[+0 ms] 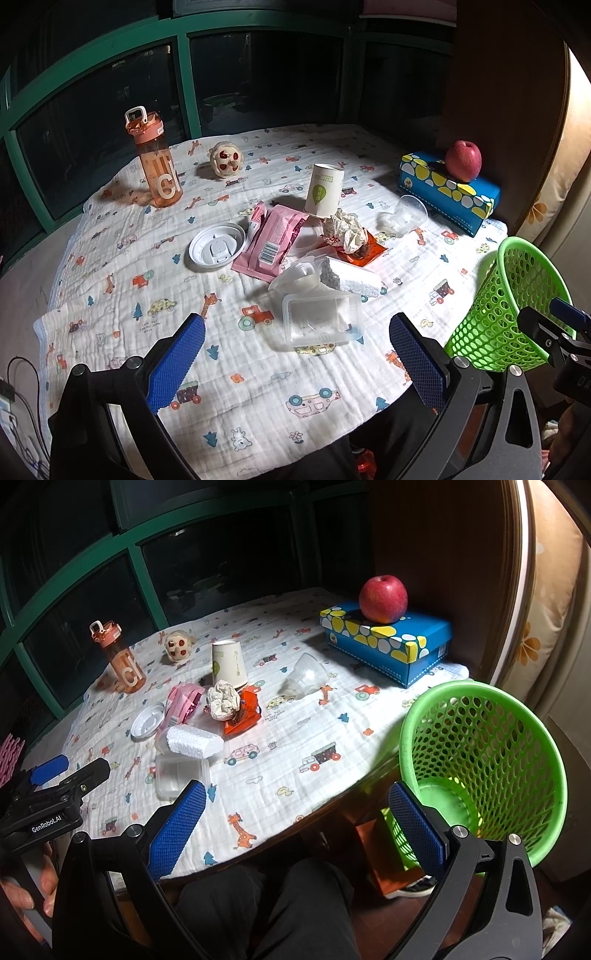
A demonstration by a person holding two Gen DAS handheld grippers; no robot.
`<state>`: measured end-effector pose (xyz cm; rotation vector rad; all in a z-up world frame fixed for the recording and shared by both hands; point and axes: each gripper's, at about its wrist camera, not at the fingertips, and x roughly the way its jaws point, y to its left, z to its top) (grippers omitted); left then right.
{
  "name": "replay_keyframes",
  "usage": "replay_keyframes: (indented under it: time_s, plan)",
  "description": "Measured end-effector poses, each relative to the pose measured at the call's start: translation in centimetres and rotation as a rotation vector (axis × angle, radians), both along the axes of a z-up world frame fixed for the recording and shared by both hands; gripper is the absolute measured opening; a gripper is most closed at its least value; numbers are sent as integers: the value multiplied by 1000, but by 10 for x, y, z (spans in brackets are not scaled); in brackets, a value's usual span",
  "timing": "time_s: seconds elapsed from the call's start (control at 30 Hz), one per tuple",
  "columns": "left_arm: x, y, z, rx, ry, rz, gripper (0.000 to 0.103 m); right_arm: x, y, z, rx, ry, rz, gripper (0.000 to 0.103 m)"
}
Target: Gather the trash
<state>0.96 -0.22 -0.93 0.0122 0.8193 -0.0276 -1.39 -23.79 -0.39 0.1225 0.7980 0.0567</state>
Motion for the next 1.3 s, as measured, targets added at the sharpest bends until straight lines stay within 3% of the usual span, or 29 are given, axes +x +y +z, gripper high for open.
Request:
replay_keyframes:
  time_s: [0.67, 1.3]
  plan:
    - [18, 17, -5, 0, 22, 35, 97, 21, 11, -3, -21, 22, 44, 98]
    - [33, 60, -2, 24, 13, 120, 97, 61, 50, -10, -34, 38, 155, 98]
